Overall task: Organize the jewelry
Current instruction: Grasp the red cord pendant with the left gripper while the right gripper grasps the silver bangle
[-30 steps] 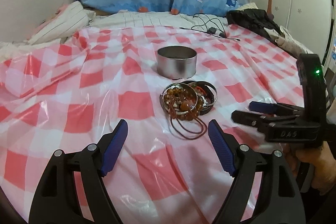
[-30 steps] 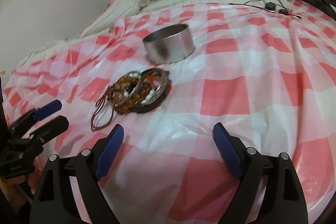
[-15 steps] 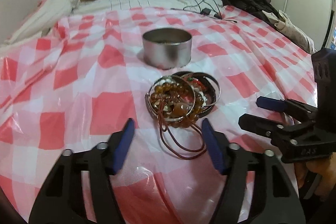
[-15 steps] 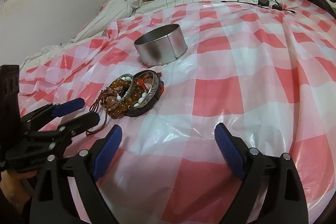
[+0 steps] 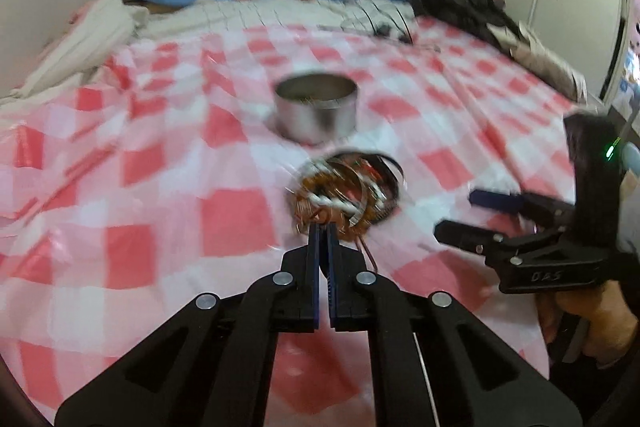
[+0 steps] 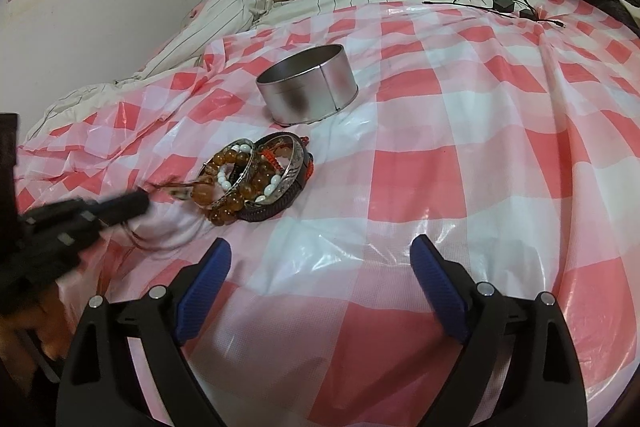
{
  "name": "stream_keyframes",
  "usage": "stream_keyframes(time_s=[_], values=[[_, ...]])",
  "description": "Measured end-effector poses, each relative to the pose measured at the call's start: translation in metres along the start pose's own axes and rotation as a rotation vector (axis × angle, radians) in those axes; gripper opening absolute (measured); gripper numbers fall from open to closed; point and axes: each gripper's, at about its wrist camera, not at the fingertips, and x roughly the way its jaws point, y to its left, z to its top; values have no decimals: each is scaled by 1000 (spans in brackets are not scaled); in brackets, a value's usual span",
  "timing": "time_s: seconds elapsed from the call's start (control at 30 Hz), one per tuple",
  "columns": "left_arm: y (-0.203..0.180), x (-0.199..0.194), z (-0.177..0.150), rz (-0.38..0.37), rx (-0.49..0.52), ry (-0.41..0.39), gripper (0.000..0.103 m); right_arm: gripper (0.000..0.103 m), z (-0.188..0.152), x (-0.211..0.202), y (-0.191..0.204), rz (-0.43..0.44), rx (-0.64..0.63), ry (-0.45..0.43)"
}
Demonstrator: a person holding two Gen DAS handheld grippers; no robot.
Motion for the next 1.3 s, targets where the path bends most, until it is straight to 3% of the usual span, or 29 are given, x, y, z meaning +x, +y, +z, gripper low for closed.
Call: stream_keyframes(time_s=[0.1,0.23,0.27,0.4,0.43,0.63,0.7,0.83,1.0,1.07,1.1,1.3], values=[[18,-10,0,21,-35,-13,3,88,2,-5,8,-10,-36,-17],[32,-6,-5,20,-77,2,3,86,12,-3,23,67,-78,-9],[31,-6,-5,15,-76,0,3,83,18,1,23,83,-73,2],[29,-4,-4,3,-66,-9,3,53,38,18,14,79,-29,42],[29,-3,-4,1,-70,-8,3,50,40,18,14,73,-34,40],[26,-3,-3,-9,-67,-13,3,50,55,22,43,148,-145,50],[25,-2,-3,-7,-59,-12,3,48,58,31,51,141,-170,71],[25,-3,-3,-6,-66,-13,3,31,62,51,63,132,-192,132],[26,-4,-3,-8,-64,-16,3,26,64,70,61,59,-187,194],[26,-5,-3,-8,-61,-19,3,22,63,70,60,45,-193,191],[26,-5,-2,-9,-60,-20,3,13,63,70,60,35,-199,189],[28,-4,-3,-7,-71,-12,3,6,64,58,57,53,-185,135]])
